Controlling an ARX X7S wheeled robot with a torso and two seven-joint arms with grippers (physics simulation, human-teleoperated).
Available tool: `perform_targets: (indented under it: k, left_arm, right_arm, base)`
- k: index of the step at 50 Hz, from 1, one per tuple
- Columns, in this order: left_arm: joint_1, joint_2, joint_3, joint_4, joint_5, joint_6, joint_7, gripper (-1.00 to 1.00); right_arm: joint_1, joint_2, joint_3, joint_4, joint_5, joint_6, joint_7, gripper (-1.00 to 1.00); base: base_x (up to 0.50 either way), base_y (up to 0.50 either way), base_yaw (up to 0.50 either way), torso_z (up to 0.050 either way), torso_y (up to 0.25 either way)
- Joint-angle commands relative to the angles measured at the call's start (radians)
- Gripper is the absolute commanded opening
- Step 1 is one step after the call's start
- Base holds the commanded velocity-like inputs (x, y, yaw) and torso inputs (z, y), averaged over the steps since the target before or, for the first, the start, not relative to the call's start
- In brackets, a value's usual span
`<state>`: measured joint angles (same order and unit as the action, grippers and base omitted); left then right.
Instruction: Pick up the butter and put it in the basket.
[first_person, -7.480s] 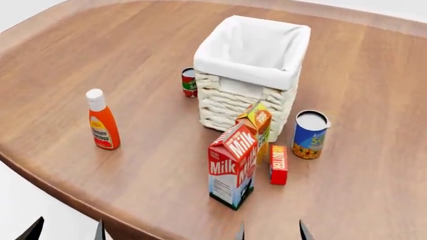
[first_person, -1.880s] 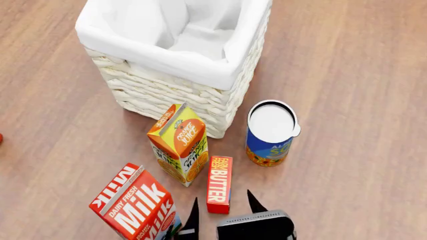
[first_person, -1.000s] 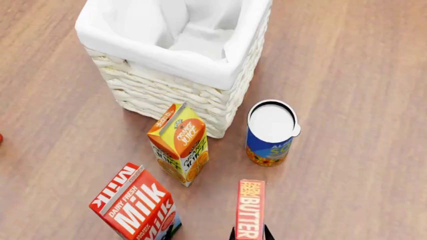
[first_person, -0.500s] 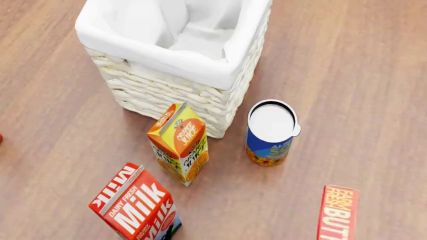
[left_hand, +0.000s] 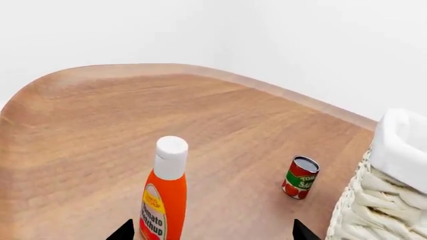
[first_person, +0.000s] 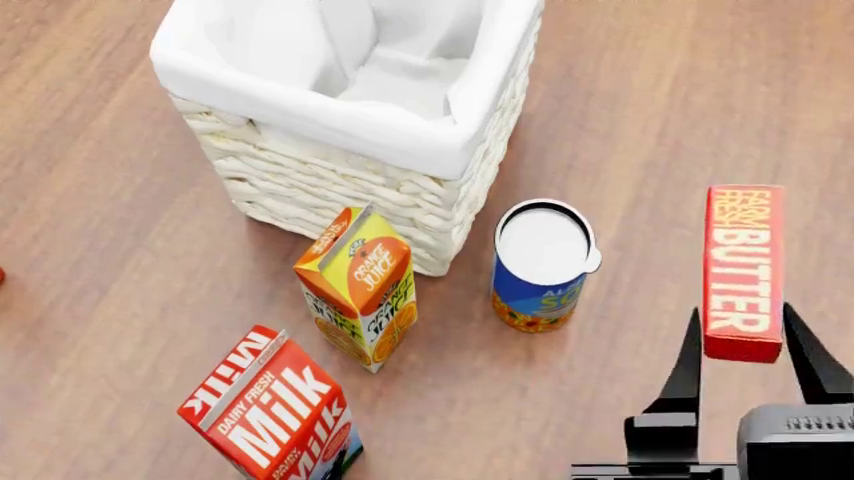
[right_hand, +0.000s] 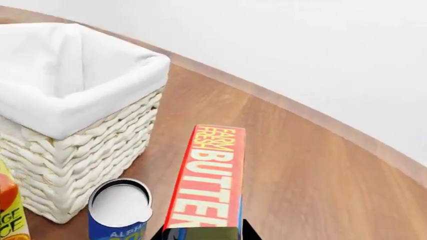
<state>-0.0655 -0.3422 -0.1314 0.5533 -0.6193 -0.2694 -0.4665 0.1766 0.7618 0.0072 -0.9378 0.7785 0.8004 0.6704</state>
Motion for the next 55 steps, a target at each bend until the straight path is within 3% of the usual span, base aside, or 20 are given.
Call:
perform_targets:
  k: [1,9,21,45,55]
  left_arm:
    - [-0.007,0.005,0.013,-0.006,0.005,0.003,-0.004,1.0]
    - [-0.009,0.014,0.018,-0.018,0.007,0.015,-0.004,1.0]
    - [-0.004,0.023,0.034,-0.013,0.008,0.02,-0.008,1.0]
    - [0.017,0.023,0.038,0.027,-0.014,0.018,-0.026,1.0]
    - [0.024,0.024,0.051,0.029,-0.013,0.02,-0.024,1.0]
  right_arm:
    - [0.393,0.093,0.058,0.099,0.289,0.232,0.012,-1.0]
    - [0.732,0.069,-0.052,0.337,0.345,0.356,-0.037,-1.0]
    - [1.16,-0.039,-0.272,0.689,0.245,0.462,-0.165,-1.0]
    - [1.559,-0.274,-0.63,1.423,-0.038,0.374,-0.486,-1.0]
    - [1.705,-0.455,-0.723,1.751,-0.1,0.259,-0.687,-1.0]
  base:
    - [0.0,0.0,0.0,0.0,0.0]
    - [0.0,0.0,0.0,0.0,0.001]
    - [0.0,0.0,0.0,0.0,0.002]
    - [0.0,0.0,0.0,0.0,0.001]
    - [0.0,0.0,0.0,0.001,0.002]
